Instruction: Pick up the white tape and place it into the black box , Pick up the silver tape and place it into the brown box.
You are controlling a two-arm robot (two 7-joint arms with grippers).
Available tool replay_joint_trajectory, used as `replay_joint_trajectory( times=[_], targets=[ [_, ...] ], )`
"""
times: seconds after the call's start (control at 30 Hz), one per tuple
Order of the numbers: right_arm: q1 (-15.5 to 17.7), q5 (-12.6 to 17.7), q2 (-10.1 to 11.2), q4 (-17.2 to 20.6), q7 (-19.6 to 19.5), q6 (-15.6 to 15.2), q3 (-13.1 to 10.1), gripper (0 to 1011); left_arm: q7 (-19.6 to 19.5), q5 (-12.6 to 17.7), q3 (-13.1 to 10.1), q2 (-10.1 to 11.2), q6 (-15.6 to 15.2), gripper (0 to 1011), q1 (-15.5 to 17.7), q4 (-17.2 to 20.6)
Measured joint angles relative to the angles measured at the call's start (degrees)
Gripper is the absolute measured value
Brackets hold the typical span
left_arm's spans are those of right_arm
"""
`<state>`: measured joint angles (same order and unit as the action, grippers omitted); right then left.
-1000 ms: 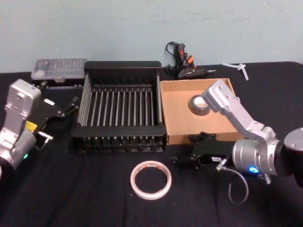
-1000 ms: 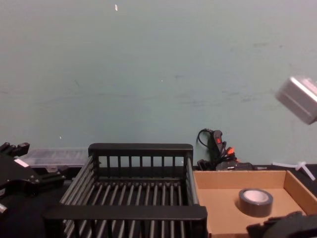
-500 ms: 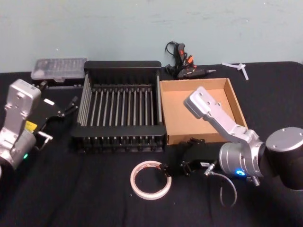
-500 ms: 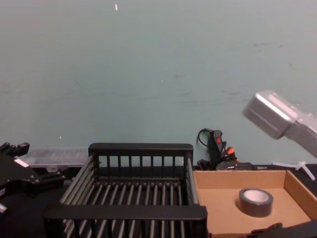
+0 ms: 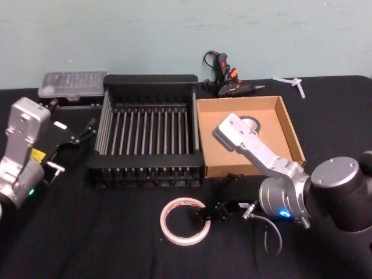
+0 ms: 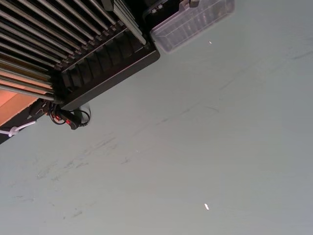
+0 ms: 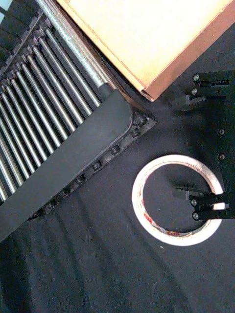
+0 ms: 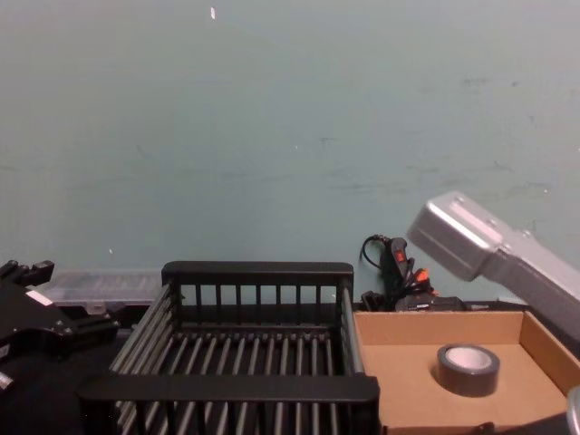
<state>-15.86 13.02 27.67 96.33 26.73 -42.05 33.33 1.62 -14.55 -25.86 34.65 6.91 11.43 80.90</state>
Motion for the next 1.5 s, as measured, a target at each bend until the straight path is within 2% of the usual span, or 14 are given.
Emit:
replay_joint_trajectory(
  times=[0.67, 1.5],
  targets=[
    [-1.4, -3.3, -2.6, -3.4, 1.5, 1.0, 1.0, 1002, 0.0, 0.0, 0.0, 0.0, 0.0, 1001, 0.0, 0.0],
    [-0.9, -5.8, -3.3, -3.4, 2.3, 1.0, 1.0, 1002, 0.0, 0.0, 0.0, 0.0, 0.0, 1001, 0.0, 0.0]
  ],
)
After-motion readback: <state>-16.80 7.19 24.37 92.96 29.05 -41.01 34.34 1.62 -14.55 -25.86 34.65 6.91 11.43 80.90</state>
